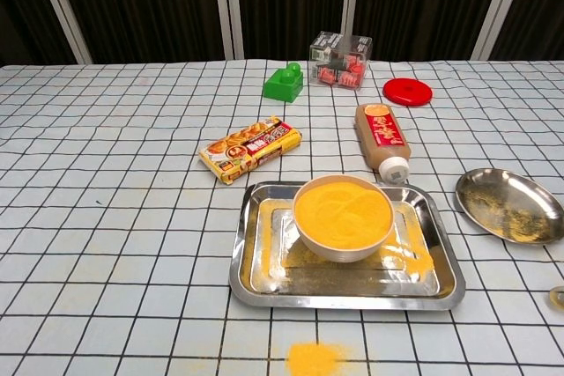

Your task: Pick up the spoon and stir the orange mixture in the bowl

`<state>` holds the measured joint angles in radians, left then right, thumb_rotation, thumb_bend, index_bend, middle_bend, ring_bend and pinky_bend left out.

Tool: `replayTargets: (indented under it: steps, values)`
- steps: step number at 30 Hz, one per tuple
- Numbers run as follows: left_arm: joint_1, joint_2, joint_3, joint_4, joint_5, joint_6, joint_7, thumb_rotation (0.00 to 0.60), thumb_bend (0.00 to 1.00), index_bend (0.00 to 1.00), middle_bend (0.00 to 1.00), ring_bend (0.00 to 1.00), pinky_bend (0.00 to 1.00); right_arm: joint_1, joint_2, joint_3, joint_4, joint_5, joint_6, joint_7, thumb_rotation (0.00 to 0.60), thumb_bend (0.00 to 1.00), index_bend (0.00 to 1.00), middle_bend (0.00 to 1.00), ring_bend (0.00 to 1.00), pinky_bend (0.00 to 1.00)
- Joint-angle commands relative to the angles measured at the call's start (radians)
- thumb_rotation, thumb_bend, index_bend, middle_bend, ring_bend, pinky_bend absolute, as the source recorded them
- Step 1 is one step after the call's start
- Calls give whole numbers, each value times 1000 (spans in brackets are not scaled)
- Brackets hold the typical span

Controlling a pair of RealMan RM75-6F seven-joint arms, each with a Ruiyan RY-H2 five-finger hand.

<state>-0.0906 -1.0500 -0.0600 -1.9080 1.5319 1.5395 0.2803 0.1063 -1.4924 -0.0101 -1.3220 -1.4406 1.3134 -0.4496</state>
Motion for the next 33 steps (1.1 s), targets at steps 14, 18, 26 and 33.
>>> replayTargets:
  steps: [14,18,26,33]
  values:
    - [1,1,-2,0,0,3,-5,600,0,0,0,0,0,-2,-15,-7,20,10,-9,-19,600,419,514,115,0,0]
    - [1,1,-1,0,-1,1,-5,600,0,0,0,0,0,-2,-19,-11,29,9,-11,-23,600,419,514,115,0,0]
    - [0,1,-2,0,-3,0,-7,600,0,0,0,0,0,-1,-24,-7,36,15,-14,-15,600,419,514,115,0,0]
    - [1,2,-3,0,-5,0,-9,600,0,0,0,0,0,1,-25,-4,42,22,-20,-9,600,419,554,117,0,0]
